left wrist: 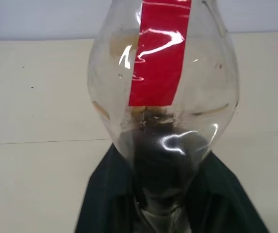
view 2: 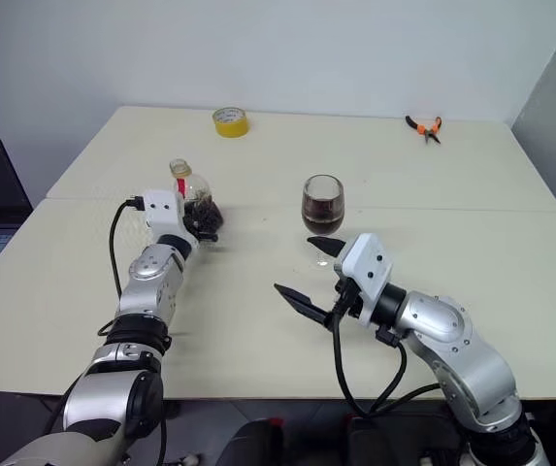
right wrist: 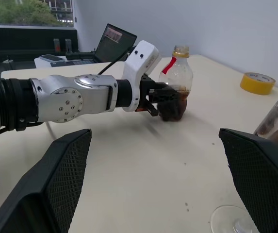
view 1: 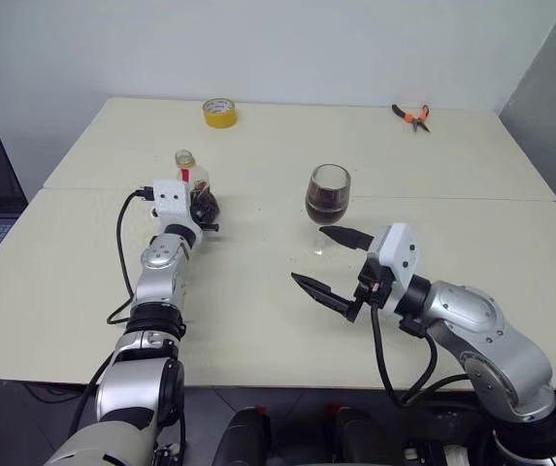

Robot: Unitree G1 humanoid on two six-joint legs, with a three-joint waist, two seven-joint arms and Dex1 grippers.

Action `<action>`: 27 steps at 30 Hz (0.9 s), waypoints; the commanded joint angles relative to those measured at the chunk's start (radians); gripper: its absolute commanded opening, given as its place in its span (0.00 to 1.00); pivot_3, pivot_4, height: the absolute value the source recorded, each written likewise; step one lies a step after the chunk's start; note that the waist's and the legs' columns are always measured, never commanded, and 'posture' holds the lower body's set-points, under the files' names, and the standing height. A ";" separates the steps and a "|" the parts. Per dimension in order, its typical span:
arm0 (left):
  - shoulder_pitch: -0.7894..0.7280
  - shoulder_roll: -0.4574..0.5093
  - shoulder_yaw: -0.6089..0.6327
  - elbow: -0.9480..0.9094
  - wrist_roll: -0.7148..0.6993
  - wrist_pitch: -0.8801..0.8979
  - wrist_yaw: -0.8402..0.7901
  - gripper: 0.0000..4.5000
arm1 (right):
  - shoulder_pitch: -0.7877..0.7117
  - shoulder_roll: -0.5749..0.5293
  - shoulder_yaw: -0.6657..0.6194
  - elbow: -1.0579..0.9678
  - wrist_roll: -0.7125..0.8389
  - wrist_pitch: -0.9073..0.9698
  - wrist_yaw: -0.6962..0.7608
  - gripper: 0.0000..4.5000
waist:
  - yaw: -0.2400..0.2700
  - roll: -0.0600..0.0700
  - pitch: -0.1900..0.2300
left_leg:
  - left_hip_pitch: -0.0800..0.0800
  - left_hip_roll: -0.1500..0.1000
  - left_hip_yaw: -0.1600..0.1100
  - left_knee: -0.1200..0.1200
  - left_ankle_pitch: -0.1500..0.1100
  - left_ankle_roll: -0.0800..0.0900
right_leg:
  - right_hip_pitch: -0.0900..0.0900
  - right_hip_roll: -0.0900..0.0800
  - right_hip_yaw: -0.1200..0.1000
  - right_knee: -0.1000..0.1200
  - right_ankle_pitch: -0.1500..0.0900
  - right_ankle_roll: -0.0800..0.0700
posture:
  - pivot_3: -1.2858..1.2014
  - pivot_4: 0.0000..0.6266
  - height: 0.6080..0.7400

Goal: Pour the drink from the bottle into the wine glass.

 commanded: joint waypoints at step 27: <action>0.589 -0.092 -0.019 -0.800 0.055 0.122 0.111 1.00 | 0.400 0.324 -0.191 0.334 -0.307 -0.684 -0.360 1.00 | 0.013 0.002 -0.004 | 0.002 0.001 0.002 -0.001 -0.001 -0.001 | 0.001 0.000 0.003 0.001 0.000 0.000 | 0.52 0.24 1.00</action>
